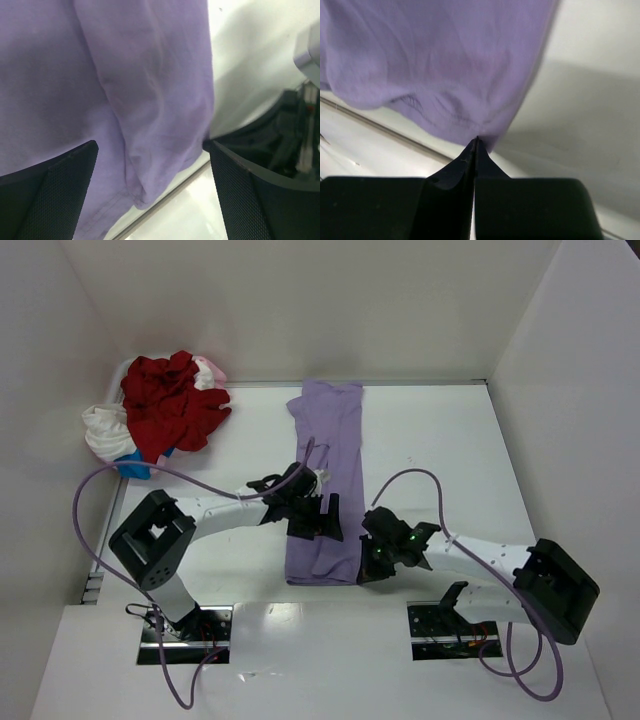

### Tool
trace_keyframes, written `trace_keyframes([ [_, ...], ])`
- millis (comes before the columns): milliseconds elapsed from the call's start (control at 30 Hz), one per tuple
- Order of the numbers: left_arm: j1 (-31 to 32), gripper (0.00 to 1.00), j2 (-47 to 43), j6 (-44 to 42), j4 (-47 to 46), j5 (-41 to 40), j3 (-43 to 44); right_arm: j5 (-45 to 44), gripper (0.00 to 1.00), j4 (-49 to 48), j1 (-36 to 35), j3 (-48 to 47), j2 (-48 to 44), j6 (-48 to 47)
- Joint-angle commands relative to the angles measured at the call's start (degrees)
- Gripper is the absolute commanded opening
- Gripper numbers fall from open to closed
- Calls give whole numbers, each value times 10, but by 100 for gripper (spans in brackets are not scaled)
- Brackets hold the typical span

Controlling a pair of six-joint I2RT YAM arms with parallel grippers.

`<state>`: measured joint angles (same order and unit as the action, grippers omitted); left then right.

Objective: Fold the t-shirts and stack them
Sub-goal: Grab the bottom of the folded rectangular tshirt with both arms

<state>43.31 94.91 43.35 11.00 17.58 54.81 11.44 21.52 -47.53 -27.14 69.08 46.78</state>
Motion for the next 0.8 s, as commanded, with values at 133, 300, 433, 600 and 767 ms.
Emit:
trace_keyframes([
  [133, -1, 100, 30, -25, 29, -33, 34, -7, 0, 63, -15, -1, -57, 47],
  [300, -1, 100, 36, -35, 45, -53, 34, -7, 0, 78, -15, 30, -104, 68],
  [433, -1, 100, 16, -46, 60, -53, 41, -7, 9, 71, -15, 30, -151, 90],
  [600, -1, 100, -108, -32, 100, -85, 12, -18, 47, 53, -15, 40, -172, 119],
  [767, -1, 100, -195, 0, 106, -79, -69, -31, 60, 24, -15, 40, -157, 125],
])
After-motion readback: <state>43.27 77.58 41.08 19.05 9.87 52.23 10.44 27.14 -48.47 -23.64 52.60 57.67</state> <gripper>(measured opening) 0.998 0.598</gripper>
